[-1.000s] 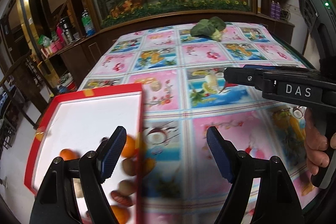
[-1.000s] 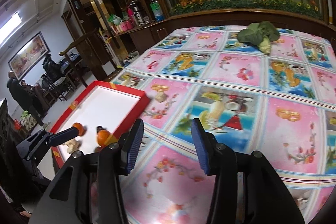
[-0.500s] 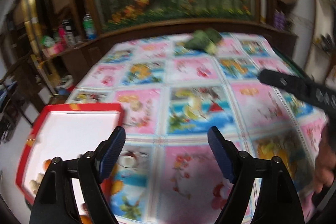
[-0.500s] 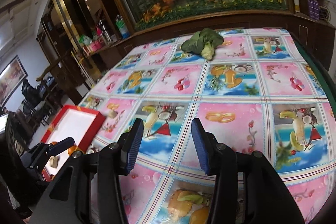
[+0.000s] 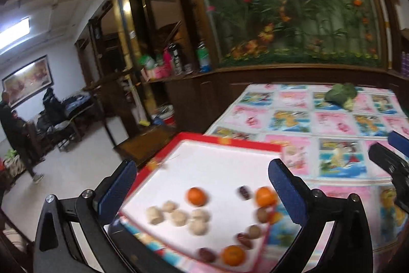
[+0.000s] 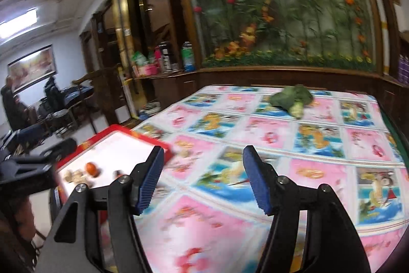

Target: Organize fruits

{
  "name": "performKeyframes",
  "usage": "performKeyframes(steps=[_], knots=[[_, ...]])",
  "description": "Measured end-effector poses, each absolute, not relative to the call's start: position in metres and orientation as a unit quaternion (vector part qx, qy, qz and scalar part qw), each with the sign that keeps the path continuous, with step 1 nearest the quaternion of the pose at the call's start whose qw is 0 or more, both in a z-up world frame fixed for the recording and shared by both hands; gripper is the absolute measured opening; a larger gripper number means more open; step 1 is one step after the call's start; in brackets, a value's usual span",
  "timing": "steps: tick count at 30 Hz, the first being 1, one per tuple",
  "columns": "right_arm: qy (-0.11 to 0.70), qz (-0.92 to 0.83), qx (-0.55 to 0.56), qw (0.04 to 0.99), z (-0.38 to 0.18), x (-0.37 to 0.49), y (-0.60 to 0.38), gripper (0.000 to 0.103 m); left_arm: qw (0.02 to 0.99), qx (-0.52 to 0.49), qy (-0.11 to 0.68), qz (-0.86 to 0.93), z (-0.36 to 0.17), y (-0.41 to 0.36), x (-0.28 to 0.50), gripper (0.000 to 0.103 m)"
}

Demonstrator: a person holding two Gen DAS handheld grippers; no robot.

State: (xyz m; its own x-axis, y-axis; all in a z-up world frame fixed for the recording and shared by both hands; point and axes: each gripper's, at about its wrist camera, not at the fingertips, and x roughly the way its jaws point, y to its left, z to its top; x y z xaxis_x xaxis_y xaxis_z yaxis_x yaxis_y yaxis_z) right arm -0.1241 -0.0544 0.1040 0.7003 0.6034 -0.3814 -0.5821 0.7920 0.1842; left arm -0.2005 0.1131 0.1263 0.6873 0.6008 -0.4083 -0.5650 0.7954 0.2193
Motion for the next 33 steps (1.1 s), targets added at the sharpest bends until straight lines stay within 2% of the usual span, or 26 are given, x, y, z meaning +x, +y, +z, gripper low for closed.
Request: performKeyframes(steps=[1, 5, 11, 17, 21, 33], knots=[[0.217, 0.329, 0.03, 0.919, 0.105, -0.131, -0.046, 0.076, 0.915, 0.031, 0.244, 0.321, 0.126, 0.121, -0.202, 0.102], [0.195, 0.347, 0.02, 0.917, 0.111, -0.159, -0.011, 0.081, 0.911, 0.009, 0.234, 0.34, 0.131, 0.15, -0.22, 0.102], [0.161, 0.346, 0.023, 0.924, 0.122, -0.183, 0.019, 0.103, 0.912, -0.012, 0.21, 0.351, 0.136, 0.173, -0.238, 0.103], [0.162, 0.349, -0.027, 0.923, 0.12, -0.194, 0.052, 0.103, 0.909, -0.042, 0.218, 0.354, 0.132, 0.192, -0.243, 0.103], [0.112, 0.342, -0.021, 0.933, 0.117, -0.21, 0.051, 0.103, 0.908, -0.048, 0.215, 0.358, 0.13, 0.198, -0.249, 0.103], [0.155, 0.353, -0.025, 0.922, 0.114, -0.204, 0.063, 0.103, 0.909, -0.042, 0.215, 0.355, 0.128, 0.204, -0.255, 0.103]])
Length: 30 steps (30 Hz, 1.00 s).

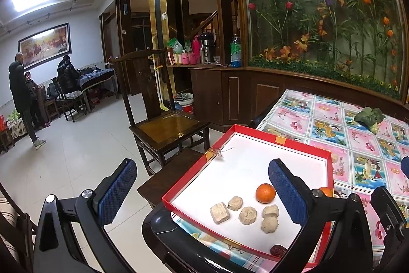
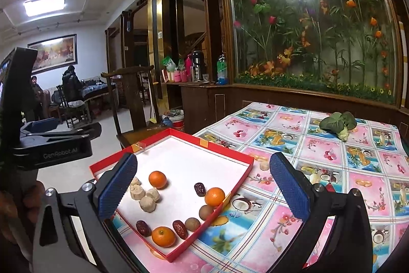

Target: Organize fruits

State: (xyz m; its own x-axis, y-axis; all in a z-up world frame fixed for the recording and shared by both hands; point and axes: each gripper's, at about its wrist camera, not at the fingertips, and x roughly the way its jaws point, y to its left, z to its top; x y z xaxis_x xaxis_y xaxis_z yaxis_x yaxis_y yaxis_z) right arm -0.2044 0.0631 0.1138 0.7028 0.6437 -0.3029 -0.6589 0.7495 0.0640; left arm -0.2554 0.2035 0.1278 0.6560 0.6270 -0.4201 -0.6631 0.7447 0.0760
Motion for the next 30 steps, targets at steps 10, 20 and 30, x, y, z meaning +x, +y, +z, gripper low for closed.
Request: performKeyframes(steps=[10, 20, 30], knots=[[0.166, 0.352, -0.021, 0.921, 0.112, -0.202, 0.066, 0.103, 0.909, -0.042, 0.216, 0.355, 0.126, 0.207, -0.258, 0.103], [0.18, 0.361, -0.002, 0.915, 0.112, -0.197, 0.069, 0.103, 0.909, -0.042, 0.214, 0.354, 0.127, 0.209, -0.258, 0.103], [0.185, 0.37, -0.004, 0.91, 0.111, -0.198, 0.074, 0.103, 0.908, -0.041, 0.216, 0.357, 0.126, 0.211, -0.257, 0.103]])
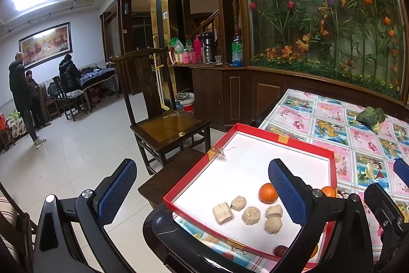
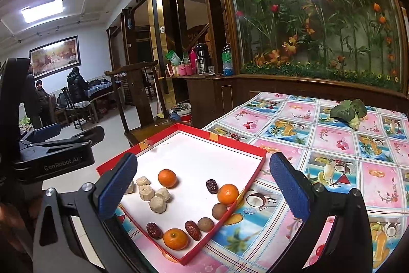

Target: Organize fruits

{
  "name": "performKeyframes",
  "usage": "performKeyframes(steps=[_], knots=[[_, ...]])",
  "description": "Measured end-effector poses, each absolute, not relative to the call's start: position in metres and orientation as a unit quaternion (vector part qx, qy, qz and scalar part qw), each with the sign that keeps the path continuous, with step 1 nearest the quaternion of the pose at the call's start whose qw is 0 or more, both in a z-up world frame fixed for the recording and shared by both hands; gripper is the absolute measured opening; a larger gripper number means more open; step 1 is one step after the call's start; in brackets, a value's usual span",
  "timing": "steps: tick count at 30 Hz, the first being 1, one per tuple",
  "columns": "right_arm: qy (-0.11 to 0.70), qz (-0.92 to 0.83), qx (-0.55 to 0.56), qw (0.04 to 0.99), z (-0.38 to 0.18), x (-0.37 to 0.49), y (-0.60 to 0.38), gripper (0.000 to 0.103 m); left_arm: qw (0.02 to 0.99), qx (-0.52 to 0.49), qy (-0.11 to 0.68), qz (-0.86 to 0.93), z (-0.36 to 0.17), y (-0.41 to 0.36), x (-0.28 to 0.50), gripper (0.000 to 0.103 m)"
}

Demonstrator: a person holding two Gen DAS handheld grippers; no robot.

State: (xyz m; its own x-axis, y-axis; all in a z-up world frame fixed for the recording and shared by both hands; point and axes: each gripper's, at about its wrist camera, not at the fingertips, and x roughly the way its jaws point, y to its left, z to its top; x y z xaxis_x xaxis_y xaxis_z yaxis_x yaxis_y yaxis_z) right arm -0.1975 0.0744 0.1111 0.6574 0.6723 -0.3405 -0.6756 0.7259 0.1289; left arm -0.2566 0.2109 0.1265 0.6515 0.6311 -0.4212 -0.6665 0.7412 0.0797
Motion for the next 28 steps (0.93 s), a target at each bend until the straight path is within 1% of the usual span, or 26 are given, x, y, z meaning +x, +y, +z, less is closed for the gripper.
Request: performKeyframes(steps=[28], knots=[[0.193, 0.382, -0.004, 0.904, 0.106, -0.188, 0.088, 0.103, 0.912, -0.037, 0.226, 0.341, 0.121, 0.208, -0.242, 0.103]])
